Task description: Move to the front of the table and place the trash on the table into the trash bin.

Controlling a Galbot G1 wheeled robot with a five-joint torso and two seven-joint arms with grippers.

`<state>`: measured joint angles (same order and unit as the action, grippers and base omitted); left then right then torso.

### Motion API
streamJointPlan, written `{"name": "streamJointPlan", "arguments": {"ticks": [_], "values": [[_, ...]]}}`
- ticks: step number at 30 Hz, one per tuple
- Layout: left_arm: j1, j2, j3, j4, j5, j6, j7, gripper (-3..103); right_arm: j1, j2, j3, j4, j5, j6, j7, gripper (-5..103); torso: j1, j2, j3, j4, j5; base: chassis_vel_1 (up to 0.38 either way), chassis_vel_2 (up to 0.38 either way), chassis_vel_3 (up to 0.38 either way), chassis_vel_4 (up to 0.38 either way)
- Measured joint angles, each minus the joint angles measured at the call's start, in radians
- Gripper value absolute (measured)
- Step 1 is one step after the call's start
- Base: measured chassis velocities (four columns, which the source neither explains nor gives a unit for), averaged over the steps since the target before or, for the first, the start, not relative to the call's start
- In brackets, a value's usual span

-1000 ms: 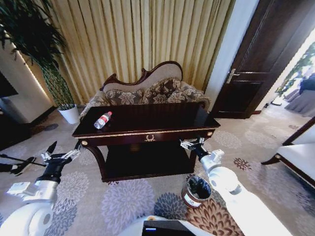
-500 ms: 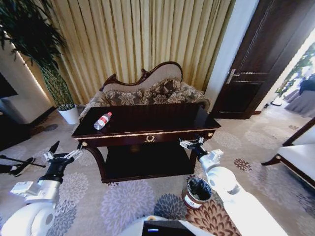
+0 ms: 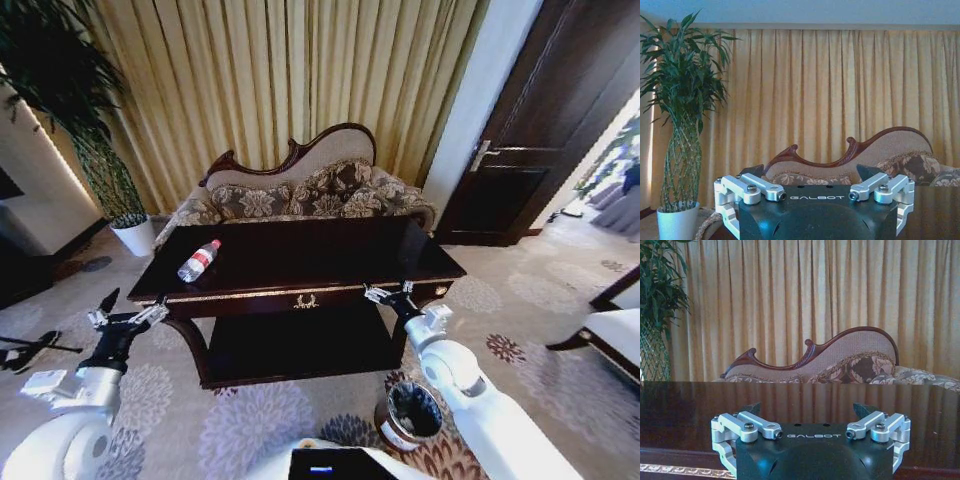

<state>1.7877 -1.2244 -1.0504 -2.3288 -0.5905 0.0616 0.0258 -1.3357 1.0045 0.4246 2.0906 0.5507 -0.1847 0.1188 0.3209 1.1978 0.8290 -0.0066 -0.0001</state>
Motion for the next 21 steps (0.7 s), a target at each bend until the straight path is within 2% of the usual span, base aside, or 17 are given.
{"name": "streamJointPlan", "arguments": {"ticks": [21], "values": [[0.003, -0.008, -0.006, -0.001, -0.001, -0.003, 0.000, 100, 0.003, 0.022, -0.027, 0.009, -0.025, -0.010, 0.000, 100, 0.000, 0.000, 0.000, 0.0001, 0.0001, -0.041, 0.040, 0.039, -0.037]]}}
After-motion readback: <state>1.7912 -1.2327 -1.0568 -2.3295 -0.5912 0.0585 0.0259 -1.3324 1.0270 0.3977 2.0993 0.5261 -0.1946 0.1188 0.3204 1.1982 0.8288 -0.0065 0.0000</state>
